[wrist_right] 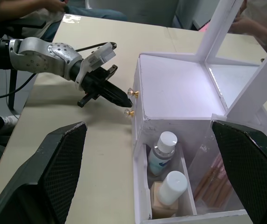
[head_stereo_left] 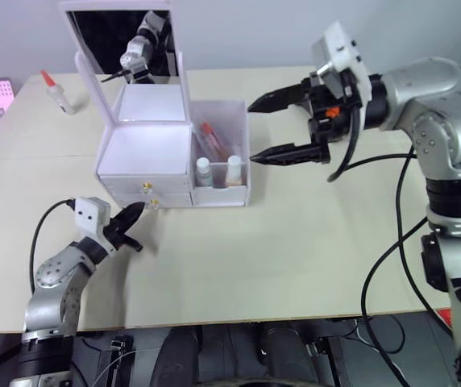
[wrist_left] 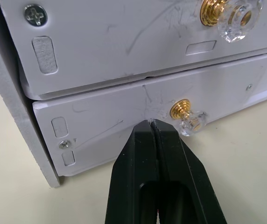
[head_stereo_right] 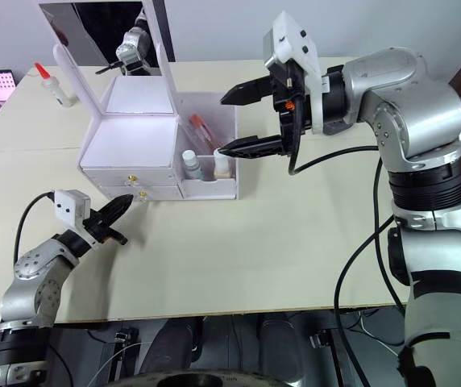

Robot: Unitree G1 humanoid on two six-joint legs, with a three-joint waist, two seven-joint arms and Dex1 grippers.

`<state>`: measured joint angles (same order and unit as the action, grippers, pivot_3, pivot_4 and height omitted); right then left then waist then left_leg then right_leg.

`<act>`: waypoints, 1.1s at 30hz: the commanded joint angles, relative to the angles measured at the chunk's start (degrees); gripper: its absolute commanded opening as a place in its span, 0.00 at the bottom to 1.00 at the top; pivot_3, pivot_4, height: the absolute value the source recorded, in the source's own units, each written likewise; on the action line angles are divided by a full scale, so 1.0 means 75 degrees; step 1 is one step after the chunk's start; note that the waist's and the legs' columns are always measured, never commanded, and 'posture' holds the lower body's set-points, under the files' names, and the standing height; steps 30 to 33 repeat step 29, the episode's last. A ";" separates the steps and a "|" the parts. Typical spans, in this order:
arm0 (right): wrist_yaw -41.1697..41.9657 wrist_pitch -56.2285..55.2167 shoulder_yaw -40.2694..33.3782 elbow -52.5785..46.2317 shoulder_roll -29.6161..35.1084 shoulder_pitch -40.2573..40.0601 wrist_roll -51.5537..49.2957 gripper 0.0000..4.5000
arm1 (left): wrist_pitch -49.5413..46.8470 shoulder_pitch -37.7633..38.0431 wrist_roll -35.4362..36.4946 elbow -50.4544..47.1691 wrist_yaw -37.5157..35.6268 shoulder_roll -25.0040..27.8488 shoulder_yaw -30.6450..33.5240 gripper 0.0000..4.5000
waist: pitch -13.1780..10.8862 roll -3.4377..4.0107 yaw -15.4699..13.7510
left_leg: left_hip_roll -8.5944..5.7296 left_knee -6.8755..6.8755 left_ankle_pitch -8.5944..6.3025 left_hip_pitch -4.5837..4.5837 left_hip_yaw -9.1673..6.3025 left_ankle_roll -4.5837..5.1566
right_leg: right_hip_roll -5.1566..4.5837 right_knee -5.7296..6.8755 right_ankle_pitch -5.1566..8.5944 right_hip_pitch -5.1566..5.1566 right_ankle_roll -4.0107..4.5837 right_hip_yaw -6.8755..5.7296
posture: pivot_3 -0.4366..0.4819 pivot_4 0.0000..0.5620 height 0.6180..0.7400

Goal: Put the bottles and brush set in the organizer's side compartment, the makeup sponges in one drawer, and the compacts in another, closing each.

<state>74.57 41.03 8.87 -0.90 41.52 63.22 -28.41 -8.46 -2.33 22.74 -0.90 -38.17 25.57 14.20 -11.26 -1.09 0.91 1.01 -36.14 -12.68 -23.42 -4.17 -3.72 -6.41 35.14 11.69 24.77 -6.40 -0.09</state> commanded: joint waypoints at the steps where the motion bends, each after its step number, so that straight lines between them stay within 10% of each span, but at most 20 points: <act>1: -0.0072 -0.0114 -0.0492 -0.0044 -0.0103 -0.0055 -0.0270 1.00 | -0.0033 0.0186 0.0014 -0.0501 0.0006 0.0181 0.0086 0.01 | 0.0000 -0.0001 0.0002 | 0.0000 0.0000 0.0000 0.0000 0.0000 0.0000 | 0.0000 0.0000 0.0000 0.0000 0.0000 0.0000 | 0.48 0.27 1.00; 8: 0.0045 -0.0349 -0.0794 0.1071 0.0340 -0.0929 -0.0058 1.00 | -0.0970 0.1867 0.0910 -0.2530 -0.0226 0.0857 0.1016 0.06 | -0.0001 -0.0007 0.0018 | 0.0000 0.0018 -0.0001 -0.0005 0.0004 -0.0001 | -0.0002 -0.0016 0.0005 0.0003 -0.0004 0.0001 | 0.48 0.27 1.00; 17: -0.0280 -0.1705 -0.1478 0.2323 0.1142 -0.2849 0.0661 1.00 | -0.1183 0.4000 0.0199 -0.3489 0.0058 0.1715 0.3429 1.00 | -0.0006 -0.0008 0.0024 | 0.0000 0.0011 -0.0003 -0.0008 0.0019 -0.0003 | -0.0015 -0.0031 0.0027 0.0008 -0.0034 0.0004 | 0.48 0.27 1.00; 33: -0.1279 -0.5646 -0.2265 0.4434 0.0319 -0.3935 0.1543 1.00 | -0.2277 0.4361 0.0408 -0.3407 -0.0080 0.2096 0.4749 1.00 | -0.0010 -0.0003 0.0116 | 0.0000 0.0009 -0.0003 -0.0006 0.0040 -0.0003 | -0.0024 -0.0044 0.0026 0.0002 -0.0036 0.0005 | 0.48 0.27 1.00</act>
